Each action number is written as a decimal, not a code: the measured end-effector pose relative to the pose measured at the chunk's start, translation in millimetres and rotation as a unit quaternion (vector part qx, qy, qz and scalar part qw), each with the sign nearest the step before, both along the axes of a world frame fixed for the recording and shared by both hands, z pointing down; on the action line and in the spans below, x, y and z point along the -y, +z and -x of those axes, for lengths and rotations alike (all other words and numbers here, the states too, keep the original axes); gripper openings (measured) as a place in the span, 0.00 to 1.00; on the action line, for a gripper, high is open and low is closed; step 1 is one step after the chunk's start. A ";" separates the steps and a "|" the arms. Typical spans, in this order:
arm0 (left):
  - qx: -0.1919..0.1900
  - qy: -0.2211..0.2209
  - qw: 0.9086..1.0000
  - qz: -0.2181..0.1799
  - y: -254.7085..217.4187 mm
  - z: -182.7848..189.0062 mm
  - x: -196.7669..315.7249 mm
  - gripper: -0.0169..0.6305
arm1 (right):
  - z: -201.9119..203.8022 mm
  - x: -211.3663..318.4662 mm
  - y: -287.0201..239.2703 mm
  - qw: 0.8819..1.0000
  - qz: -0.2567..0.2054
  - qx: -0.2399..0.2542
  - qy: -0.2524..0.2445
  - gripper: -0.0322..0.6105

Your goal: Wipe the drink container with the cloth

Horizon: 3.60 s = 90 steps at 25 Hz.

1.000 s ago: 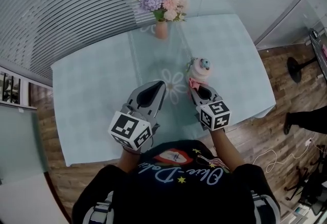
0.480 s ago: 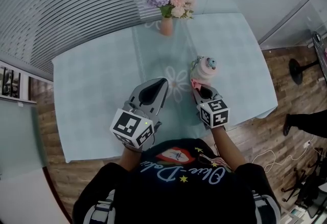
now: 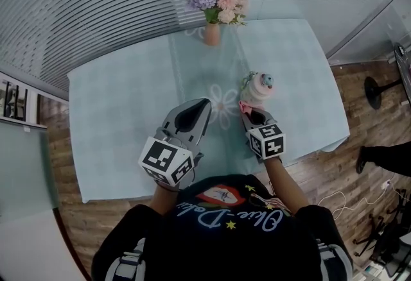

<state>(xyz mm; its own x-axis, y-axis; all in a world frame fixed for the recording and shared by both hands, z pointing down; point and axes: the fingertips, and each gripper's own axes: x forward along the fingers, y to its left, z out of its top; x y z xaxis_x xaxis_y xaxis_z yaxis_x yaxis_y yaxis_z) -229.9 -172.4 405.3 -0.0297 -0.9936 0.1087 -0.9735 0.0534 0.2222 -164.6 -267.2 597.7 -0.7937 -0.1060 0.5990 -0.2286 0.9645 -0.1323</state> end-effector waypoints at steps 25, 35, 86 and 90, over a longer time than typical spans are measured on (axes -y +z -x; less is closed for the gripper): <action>0.008 -0.004 1.000 -0.002 -10.7 -17.4 -5.3 0.03 | 30.4 -34.7 -139.0 0.979 -0.016 0.196 -0.049 0.09; 0.008 0.006 1.000 0.001 -10.0 -21.7 -2.6 0.03 | 10.5 -2.1 -144.1 0.977 -0.053 0.205 0.027 0.09; 0.011 -0.012 1.000 0.017 -2.2 -17.7 -4.7 0.03 | -11.4 -24.9 -114.2 0.982 -0.006 0.187 0.010 0.09; 0.014 -0.016 1.000 0.019 -1.7 -17.5 -6.3 0.03 | -17.1 -29.0 -133.9 0.977 0.000 0.213 0.006 0.09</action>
<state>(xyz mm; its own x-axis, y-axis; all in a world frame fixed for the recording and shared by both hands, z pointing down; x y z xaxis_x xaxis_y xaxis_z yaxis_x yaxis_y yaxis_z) -212.4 -166.1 403.6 -0.0642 -0.9872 0.1458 -0.9769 0.0920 0.1929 -147.5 -238.2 463.8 -0.9698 -0.1164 0.2142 -0.1635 0.9624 -0.2171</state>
